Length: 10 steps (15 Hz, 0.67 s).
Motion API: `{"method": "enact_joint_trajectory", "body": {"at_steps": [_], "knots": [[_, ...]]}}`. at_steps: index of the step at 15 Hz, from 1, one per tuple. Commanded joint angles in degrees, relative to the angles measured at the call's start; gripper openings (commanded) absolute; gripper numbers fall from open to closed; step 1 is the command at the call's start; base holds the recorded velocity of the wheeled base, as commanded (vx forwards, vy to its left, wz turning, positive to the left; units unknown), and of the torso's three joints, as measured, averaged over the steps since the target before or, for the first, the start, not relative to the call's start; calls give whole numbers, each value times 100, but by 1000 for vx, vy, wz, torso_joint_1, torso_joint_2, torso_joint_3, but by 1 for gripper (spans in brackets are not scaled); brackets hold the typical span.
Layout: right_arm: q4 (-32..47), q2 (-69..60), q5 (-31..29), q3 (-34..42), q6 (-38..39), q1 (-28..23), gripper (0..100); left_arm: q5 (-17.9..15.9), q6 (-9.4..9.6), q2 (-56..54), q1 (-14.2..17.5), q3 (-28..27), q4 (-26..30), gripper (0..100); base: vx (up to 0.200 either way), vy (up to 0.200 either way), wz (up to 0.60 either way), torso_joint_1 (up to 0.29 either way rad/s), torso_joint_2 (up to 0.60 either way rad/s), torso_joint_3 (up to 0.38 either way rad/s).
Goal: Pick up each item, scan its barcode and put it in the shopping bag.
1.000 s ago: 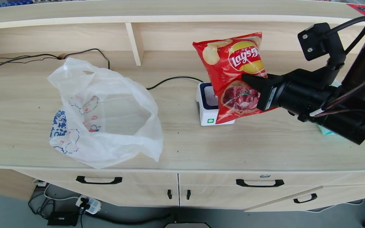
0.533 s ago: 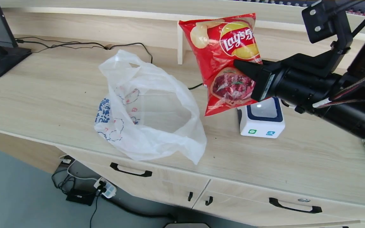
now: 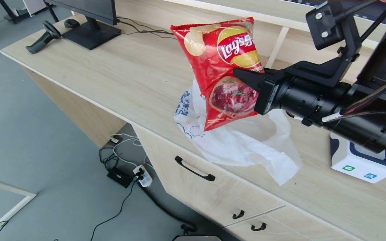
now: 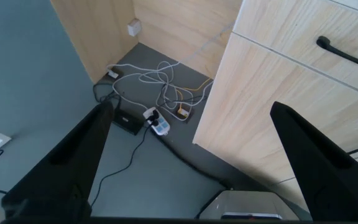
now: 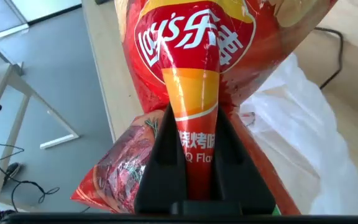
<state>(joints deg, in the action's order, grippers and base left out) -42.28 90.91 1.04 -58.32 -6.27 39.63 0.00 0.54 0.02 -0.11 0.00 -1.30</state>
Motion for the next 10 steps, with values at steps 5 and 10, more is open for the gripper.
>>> {"method": "enact_joint_trajectory", "body": {"at_steps": [5,10], "knots": [[-26,736,230,-215,811,-333,0,0,-1,6,2,0,-1,100,0,0,0,0,0,0],[-105,911,204,-593,1110,-711,0,0,-1,6,2,0,-1,100,0,0,0,0,0,0]]}}
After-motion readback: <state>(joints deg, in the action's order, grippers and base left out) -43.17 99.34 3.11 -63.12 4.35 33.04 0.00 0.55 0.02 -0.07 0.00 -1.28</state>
